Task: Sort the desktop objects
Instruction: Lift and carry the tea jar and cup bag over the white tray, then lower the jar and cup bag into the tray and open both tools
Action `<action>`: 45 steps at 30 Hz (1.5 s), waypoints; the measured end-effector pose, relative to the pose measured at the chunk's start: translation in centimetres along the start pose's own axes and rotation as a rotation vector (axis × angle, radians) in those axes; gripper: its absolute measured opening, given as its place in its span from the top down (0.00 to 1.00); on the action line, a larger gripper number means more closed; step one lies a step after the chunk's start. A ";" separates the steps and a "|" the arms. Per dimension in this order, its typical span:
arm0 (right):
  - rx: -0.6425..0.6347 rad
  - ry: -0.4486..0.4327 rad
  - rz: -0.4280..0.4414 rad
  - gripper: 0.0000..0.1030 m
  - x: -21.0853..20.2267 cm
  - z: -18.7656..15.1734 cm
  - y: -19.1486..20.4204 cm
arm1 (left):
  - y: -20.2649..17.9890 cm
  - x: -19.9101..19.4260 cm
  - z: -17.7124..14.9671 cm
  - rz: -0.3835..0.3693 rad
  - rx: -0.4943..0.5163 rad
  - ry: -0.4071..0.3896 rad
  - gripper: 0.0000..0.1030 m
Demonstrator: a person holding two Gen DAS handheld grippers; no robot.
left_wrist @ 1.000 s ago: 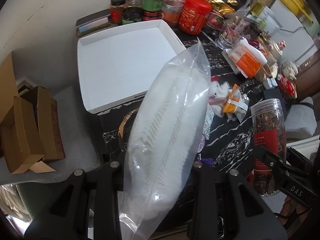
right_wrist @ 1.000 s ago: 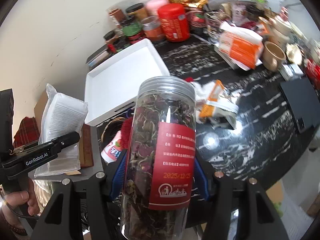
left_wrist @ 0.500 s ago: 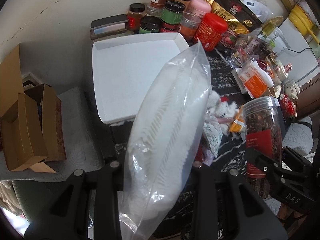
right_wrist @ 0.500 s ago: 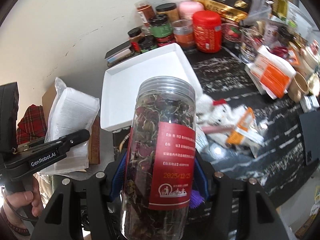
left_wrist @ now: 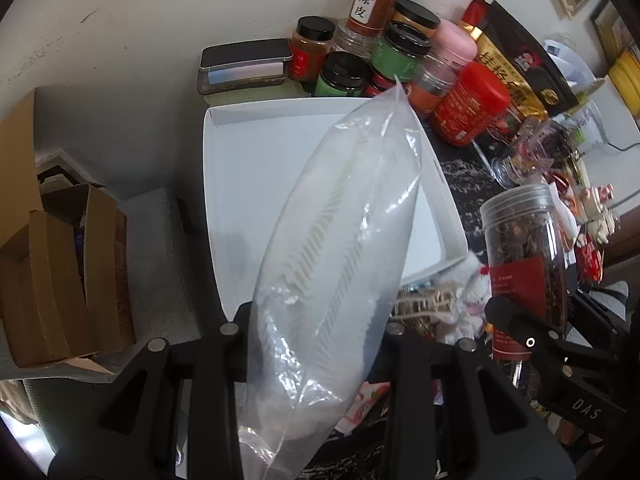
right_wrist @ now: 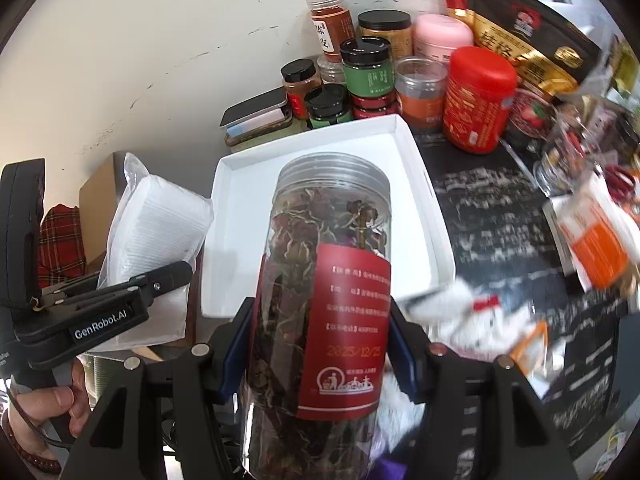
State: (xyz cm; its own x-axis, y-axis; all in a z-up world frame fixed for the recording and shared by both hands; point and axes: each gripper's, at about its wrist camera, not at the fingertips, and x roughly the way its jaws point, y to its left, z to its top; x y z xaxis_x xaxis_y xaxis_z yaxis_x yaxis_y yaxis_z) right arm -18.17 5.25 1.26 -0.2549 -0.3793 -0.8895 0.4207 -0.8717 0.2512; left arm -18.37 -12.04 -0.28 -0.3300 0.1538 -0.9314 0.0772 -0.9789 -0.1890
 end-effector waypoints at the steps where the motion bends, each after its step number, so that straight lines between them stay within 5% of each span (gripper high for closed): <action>1: -0.006 0.002 -0.004 0.41 0.6 0.7 0.0 | 0.1 0.5 0.4 -0.001 -0.005 0.002 0.70; 31: -0.159 0.103 0.092 0.41 20.4 12.2 2.6 | 7.3 14.9 10.3 0.030 -0.229 0.008 0.69; 45: -0.169 0.166 0.087 0.41 23.4 13.5 2.2 | 8.3 17.0 11.5 -0.007 -0.242 0.066 0.68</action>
State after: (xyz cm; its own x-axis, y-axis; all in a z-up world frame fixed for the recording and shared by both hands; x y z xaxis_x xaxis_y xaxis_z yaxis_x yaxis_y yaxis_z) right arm -34.96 -9.73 -13.86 -0.0708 -0.3823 -0.9213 0.5779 -0.7685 0.2745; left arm -34.13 -19.12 -14.07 -0.2700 0.1771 -0.9464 0.3010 -0.9181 -0.2577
